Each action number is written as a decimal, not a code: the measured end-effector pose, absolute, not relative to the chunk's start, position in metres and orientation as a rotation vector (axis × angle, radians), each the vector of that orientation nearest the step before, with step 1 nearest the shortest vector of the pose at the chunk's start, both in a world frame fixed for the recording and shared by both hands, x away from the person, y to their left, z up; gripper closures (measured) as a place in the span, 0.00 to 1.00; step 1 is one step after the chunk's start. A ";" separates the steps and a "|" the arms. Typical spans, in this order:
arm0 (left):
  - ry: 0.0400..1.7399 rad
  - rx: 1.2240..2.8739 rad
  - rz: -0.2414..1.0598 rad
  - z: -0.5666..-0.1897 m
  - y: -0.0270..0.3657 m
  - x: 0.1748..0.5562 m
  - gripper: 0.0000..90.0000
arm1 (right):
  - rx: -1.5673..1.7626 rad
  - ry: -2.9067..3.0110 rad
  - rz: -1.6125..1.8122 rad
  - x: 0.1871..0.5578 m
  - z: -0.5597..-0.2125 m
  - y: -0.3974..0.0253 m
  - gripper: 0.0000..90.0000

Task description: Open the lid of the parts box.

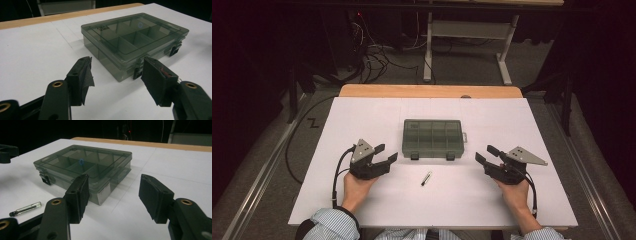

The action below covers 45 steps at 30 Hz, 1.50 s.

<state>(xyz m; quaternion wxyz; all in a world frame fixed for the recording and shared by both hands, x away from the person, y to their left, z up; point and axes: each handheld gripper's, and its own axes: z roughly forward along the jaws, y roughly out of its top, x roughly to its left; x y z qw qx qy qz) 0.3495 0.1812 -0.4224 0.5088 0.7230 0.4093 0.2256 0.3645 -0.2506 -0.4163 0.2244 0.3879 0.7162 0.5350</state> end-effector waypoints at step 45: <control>1.035 1.945 0.463 -0.407 0.158 0.380 0.56 | 1.183 2.254 1.243 0.405 -0.399 -0.233 0.67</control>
